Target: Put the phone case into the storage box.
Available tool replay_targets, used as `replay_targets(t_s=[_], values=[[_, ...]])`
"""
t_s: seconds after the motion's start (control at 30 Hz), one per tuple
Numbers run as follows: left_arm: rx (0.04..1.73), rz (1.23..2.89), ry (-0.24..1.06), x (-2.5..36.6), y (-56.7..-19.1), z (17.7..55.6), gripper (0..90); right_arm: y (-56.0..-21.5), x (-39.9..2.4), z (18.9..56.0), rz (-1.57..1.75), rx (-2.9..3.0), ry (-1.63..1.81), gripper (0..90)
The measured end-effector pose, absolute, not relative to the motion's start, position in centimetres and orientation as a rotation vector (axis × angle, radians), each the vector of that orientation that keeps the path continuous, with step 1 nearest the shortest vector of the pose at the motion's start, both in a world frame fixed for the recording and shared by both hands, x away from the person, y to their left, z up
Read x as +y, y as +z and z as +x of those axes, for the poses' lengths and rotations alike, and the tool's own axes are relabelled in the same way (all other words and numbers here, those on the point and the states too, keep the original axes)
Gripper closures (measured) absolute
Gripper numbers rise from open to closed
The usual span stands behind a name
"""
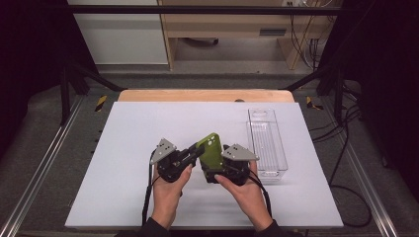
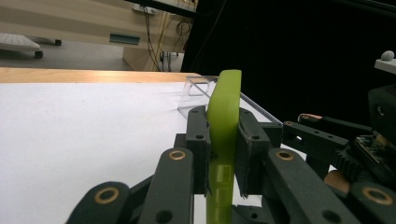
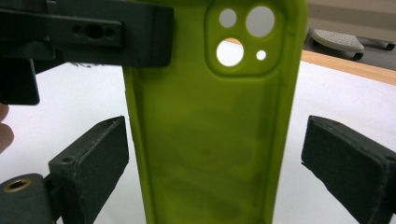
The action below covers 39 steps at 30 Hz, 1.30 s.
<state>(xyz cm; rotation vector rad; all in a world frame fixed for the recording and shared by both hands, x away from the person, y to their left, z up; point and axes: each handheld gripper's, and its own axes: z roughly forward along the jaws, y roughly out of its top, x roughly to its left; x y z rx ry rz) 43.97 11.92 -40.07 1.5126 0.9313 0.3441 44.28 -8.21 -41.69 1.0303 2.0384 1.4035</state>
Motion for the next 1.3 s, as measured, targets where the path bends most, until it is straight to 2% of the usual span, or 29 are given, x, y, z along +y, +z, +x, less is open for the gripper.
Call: replay_targets(t_s=[0.67, 1.3], values=[[0.906, 1.518, 0.32, 10.7, -40.0, 43.4, 77.4, -41.5, -8.6, 44.5, 1.043, 2.0, 1.449, 8.2], [0.911, 1.515, 0.315, 10.6, -39.8, 43.4, 77.4, -41.5, -8.9, 44.5, 1.019, 1.998, 1.481, 12.8]])
